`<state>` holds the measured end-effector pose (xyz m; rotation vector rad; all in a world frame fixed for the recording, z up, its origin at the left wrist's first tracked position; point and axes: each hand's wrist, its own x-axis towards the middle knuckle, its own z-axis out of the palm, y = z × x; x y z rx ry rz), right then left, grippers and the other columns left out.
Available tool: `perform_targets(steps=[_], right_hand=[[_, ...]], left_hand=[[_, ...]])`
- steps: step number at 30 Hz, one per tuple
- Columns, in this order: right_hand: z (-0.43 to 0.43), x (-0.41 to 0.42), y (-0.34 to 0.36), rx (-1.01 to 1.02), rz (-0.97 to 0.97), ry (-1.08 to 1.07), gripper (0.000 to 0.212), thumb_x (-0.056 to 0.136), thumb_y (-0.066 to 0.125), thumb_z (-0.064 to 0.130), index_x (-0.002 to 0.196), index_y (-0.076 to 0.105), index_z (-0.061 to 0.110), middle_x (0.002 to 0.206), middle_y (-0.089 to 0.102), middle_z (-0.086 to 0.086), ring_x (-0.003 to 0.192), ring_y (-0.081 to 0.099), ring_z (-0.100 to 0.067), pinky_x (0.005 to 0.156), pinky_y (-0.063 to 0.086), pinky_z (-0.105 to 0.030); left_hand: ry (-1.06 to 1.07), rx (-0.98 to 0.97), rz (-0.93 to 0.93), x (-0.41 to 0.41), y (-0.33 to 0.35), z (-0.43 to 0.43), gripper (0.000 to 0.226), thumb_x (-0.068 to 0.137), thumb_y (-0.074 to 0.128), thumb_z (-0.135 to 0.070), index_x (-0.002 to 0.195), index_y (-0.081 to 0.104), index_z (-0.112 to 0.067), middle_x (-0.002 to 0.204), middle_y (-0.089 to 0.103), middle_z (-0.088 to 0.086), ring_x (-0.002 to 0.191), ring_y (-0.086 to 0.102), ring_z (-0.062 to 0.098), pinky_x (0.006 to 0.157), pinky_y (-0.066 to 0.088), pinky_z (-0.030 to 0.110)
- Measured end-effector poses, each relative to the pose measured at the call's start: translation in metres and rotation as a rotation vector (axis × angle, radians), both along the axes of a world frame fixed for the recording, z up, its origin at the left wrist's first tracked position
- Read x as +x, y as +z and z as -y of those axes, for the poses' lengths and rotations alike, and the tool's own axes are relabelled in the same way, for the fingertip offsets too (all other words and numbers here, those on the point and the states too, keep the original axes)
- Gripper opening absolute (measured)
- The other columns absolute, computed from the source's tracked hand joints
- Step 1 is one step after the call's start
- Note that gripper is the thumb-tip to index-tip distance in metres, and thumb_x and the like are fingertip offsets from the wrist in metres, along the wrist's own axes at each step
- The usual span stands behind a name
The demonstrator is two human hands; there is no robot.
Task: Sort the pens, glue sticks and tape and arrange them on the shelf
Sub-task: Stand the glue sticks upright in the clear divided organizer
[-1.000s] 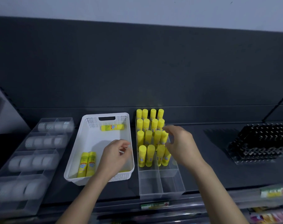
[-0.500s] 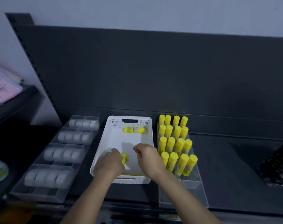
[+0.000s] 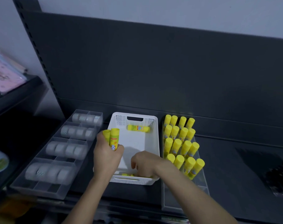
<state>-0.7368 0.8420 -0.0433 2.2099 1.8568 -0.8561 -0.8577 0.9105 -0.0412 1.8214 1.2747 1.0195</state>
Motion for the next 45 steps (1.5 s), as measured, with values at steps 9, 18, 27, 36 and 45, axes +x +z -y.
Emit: perform_targets(steps=[9, 18, 27, 36, 45], right_hand=[[-0.042, 0.007, 0.007, 0.035, 0.132, -0.112, 0.008, 0.079, 0.057, 0.013, 0.074, 0.056, 0.007, 0.078, 0.054, -0.01, 0.08, 0.058, -0.028, 0.056, 0.039, -0.026], [-0.092, 0.049, -0.002, 0.274, 0.25, -0.452, 0.033, 0.088, 0.044, 0.0, 0.121, 0.048, 0.001, 0.127, 0.051, -0.018, 0.115, 0.055, -0.034, 0.09, 0.046, -0.036], [-0.103, 0.045, -0.017, 0.186, 0.172, -0.489, 0.007, 0.085, 0.052, 0.012, 0.086, 0.058, 0.009, 0.098, 0.064, -0.008, 0.1, 0.06, -0.028, 0.077, 0.047, -0.029], [-0.056, 0.022, 0.023, 0.376, -0.934, -0.96, 0.01, 0.087, 0.062, 0.009, 0.085, 0.053, 0.007, 0.075, 0.057, -0.011, 0.062, 0.063, -0.023, 0.058, 0.058, -0.032], [0.057, 0.023, 0.068, 0.82, -0.927, -1.03, 0.019, 0.077, 0.075, 0.011, 0.085, 0.058, 0.009, 0.068, 0.063, -0.005, 0.058, 0.066, -0.017, 0.044, 0.041, -0.022]], left_hand=[[-0.038, -0.184, 0.045, 0.0, -0.006, -0.01, 0.042, 0.072, 0.067, -0.008, 0.102, 0.041, -0.022, 0.081, 0.057, -0.001, 0.068, 0.054, 0.014, 0.055, 0.036, 0.028], [-0.051, -0.192, 0.055, -0.002, -0.006, -0.009, 0.048, 0.072, 0.066, -0.011, 0.114, 0.044, -0.02, 0.089, 0.058, -0.002, 0.075, 0.056, 0.018, 0.066, 0.044, 0.03], [-0.064, -0.184, 0.023, -0.002, -0.007, -0.01, 0.052, 0.074, 0.065, -0.01, 0.12, 0.042, -0.018, 0.099, 0.056, -0.003, 0.083, 0.053, 0.019, 0.069, 0.041, 0.028], [-0.093, -0.14, -0.031, -0.002, -0.003, -0.008, 0.05, 0.074, 0.065, -0.008, 0.12, 0.044, -0.016, 0.099, 0.057, 0.0, 0.082, 0.051, 0.021, 0.069, 0.038, 0.028], [-0.314, -0.087, -0.029, 0.034, 0.009, 0.03, 0.043, 0.076, 0.065, -0.006, 0.105, 0.038, -0.023, 0.076, 0.05, -0.009, 0.066, 0.049, 0.004, 0.055, 0.032, 0.022]])
